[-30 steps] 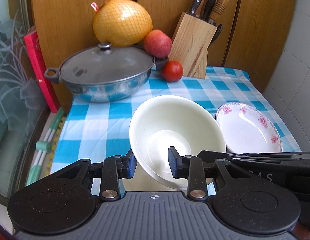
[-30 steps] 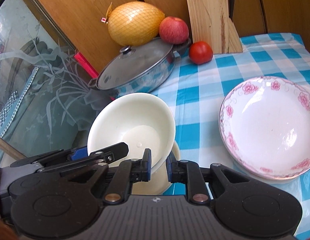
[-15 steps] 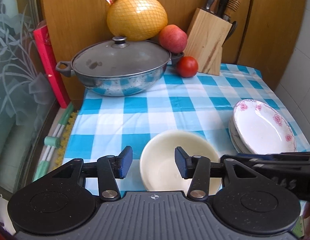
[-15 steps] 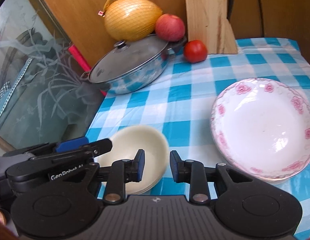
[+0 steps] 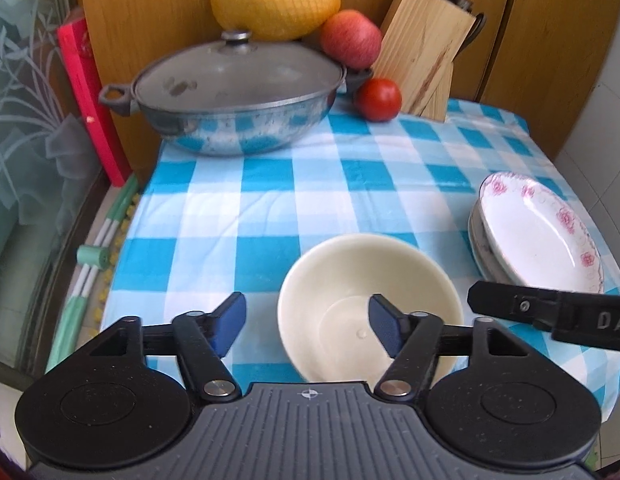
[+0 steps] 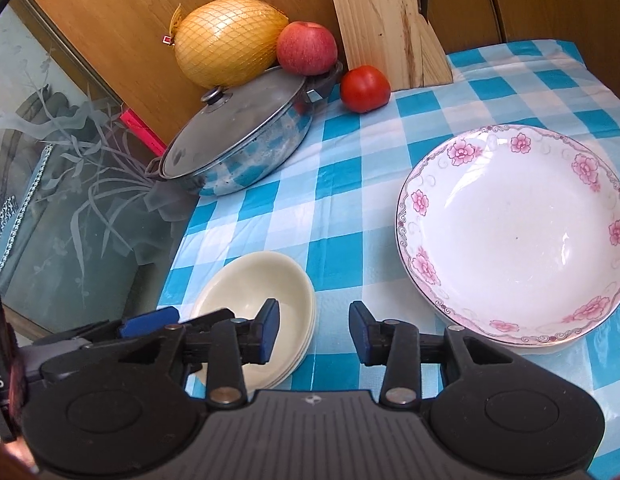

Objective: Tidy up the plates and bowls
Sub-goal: 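Carry the nested cream bowls with both grippers toward the pink-flowered plate stack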

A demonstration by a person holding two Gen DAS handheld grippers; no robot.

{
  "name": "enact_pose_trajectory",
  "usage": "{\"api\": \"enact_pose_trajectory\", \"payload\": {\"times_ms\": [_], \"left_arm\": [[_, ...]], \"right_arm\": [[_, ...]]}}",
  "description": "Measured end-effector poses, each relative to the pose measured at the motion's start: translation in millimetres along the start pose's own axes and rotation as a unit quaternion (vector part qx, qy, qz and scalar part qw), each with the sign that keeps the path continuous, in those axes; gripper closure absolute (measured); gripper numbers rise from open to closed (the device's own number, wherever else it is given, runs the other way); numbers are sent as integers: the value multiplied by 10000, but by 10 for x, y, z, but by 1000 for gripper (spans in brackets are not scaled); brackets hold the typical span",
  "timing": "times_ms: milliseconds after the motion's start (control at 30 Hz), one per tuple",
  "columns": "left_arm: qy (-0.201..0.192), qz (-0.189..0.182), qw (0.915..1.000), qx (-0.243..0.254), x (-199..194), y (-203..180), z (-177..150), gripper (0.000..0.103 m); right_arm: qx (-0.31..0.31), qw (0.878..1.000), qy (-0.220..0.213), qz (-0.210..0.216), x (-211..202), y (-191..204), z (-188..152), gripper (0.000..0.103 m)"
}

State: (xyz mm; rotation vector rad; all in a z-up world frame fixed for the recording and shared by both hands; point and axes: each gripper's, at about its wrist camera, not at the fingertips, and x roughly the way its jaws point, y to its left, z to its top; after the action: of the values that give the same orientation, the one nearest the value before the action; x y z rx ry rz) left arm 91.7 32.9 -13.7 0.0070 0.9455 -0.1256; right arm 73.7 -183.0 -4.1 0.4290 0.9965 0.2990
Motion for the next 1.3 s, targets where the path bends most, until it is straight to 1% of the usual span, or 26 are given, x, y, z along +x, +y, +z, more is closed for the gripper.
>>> {"api": "enact_pose_trajectory", "payload": {"times_ms": [100,167,300,433,500,600,667,800,967,1033,1133,1233,1267,1300], "left_arm": [[124,-134,9998,-109,38,28,-8,26],[147,-102,9997,-137,54,40,-6,24],[173,-70,9997,-155,71,52,-12,24],[144,36,9998,-90,91,29,-14,25],[159,15,9998,-75,100,24,-13,25],[195,2,9998,-96,119,37,-12,29],[232,19,9997,-95,138,44,-16,35],[298,60,9995,-62,167,41,-30,36],[234,159,9995,105,156,-9,-43,36],[231,211,9994,149,166,-24,-47,38],[264,219,9992,188,181,-29,-54,42],[300,198,9992,190,193,-18,-55,42],[313,188,9992,187,198,-15,-55,44],[327,182,9991,178,203,-11,-54,45]], "right_arm": [[43,10000,11,-38,46,1,-23,64],[57,10000,48,-58,88,5,-37,64],[65,9999,53,-78,124,1,-37,64],[26,9999,58,-116,169,24,-38,64],[4,9999,106,-132,202,37,-41,64],[6,9998,147,-124,239,53,-46,64],[-19,9998,139,-154,263,65,-45,64],[-7,9996,221,-191,329,69,-53,64],[-118,9994,229,-243,363,106,-66,64],[-157,9992,252,-269,386,111,-72,65],[-159,9990,338,-265,432,107,-89,67],[-192,9986,406,-275,473,114,-103,71],[-207,9985,421,-266,480,116,-103,72],[-216,9985,434,-248,487,118,-106,76]]}}
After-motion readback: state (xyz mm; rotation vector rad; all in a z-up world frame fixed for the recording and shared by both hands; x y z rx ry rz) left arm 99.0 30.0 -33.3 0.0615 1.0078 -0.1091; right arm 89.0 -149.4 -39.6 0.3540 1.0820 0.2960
